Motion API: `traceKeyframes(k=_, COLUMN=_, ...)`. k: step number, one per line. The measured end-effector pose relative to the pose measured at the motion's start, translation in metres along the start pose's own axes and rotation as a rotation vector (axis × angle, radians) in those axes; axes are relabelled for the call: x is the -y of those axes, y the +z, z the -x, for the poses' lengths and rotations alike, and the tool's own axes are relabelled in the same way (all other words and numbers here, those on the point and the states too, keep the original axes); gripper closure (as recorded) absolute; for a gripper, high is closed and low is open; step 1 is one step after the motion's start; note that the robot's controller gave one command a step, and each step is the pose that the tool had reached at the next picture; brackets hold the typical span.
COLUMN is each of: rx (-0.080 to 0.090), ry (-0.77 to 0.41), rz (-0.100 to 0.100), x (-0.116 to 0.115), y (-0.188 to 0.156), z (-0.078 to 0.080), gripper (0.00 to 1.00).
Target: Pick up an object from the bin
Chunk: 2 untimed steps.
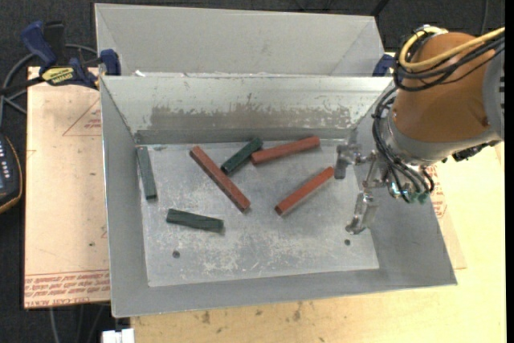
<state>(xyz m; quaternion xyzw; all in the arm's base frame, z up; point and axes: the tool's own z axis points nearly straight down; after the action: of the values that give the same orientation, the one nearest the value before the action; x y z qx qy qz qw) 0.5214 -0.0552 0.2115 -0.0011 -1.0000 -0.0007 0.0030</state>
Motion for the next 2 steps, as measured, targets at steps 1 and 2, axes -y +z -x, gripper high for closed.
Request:
traceKeyframes(k=1, rx=0.007, ry=0.035, rz=0.002, x=-0.049, y=0.075, z=0.059, gripper=0.00)
traceKeyframes(k=2, rx=0.001, ry=-0.033, rz=-0.001, x=-0.021, y=0.146, z=0.048, gripper=0.00)
